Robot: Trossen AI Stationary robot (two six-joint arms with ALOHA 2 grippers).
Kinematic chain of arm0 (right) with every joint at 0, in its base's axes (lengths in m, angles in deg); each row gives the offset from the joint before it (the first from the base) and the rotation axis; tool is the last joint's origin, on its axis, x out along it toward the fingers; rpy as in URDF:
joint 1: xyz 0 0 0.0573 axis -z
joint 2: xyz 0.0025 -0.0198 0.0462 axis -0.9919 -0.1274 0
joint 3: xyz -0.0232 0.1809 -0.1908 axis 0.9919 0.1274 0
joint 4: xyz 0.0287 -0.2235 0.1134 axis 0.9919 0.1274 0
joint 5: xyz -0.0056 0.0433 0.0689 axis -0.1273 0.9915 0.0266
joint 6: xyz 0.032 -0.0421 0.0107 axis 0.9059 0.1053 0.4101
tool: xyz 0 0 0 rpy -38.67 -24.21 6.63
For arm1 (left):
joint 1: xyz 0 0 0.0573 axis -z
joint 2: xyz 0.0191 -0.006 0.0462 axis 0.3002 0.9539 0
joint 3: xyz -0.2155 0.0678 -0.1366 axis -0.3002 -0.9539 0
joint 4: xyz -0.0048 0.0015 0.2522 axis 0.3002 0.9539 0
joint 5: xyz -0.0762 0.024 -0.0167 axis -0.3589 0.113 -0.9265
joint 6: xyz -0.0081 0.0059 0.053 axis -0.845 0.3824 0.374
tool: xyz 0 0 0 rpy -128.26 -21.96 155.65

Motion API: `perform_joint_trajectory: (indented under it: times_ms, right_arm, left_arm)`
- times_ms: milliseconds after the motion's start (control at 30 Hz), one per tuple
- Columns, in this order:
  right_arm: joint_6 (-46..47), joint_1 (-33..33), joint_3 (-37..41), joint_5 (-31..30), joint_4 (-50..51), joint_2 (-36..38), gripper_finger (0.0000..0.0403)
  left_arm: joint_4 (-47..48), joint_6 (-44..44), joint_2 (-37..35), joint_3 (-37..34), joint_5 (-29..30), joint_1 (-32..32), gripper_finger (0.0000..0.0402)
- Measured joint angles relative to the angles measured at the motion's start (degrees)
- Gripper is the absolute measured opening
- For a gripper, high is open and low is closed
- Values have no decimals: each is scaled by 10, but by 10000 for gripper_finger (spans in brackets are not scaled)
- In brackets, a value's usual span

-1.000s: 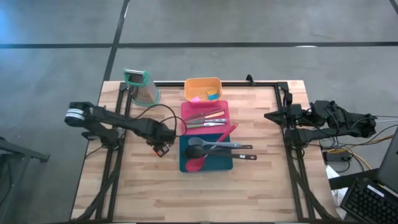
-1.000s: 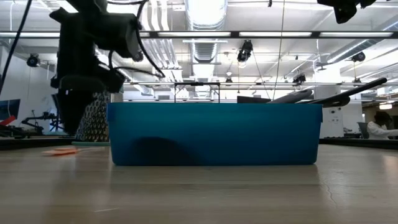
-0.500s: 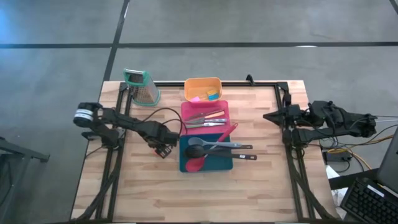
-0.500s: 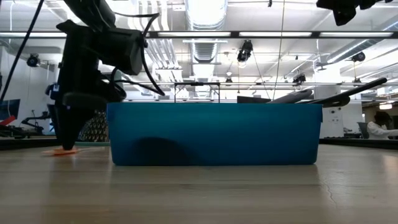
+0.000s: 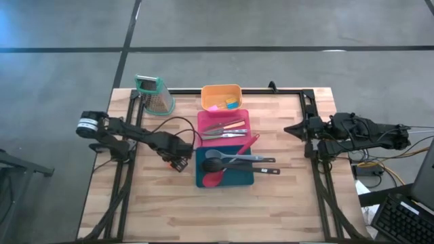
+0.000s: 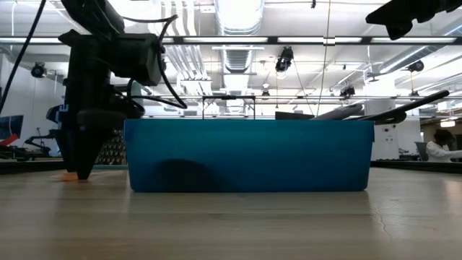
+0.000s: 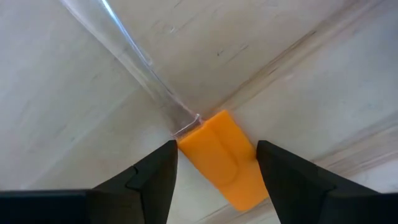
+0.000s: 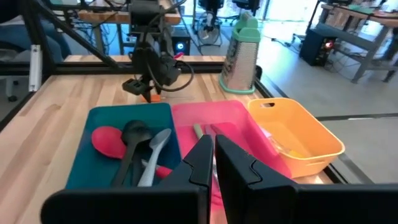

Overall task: Pick & Place Kitchen Items
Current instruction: Put the orange spatula into the yellow bin

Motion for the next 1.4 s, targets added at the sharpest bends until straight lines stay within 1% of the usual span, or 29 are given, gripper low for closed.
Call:
perform_joint_trajectory:
  times_ms: [133,233,333,533,567,667,833,933,1100,1200,1267,1400]
  right_arm:
    - [-2,0,0,-9,0,0,13]
    - [-2,0,-1,-9,0,0,13]
    - [-3,0,-1,-18,0,0,13]
    - [0,0,-1,-23,-1,0,13]
    - [0,0,-1,-24,0,0,13]
    - [0,0,-2,-23,-1,0,13]
    - [0,0,-2,-23,-1,0,13]
    - [0,0,-2,-23,-1,0,13]
    - [0,0,-2,-23,-1,0,13]
    - [0,0,-2,-23,-1,0,13]
    - [0,0,-2,-23,-1,0,13]
    - [0,0,-2,-24,-1,0,13]
  left_arm:
    - [-18,-6,0,-21,-11,0,217]
    - [-40,-9,0,-37,-15,0,192]
    - [-49,4,-1,-43,-17,0,149]
    - [-30,84,-3,-36,-23,0,38]
    - [-26,90,-7,-34,-21,0,28]
    - [-21,95,-25,-34,-12,-2,28]
    - [3,95,-77,-35,12,-2,28]
    - [54,92,-122,-41,42,-3,28]
    - [109,77,-205,-39,114,-3,28]
    - [88,83,-254,-37,154,-3,28]
    - [69,102,-284,-37,176,-3,28]
    - [-29,167,-327,-37,213,-4,28]
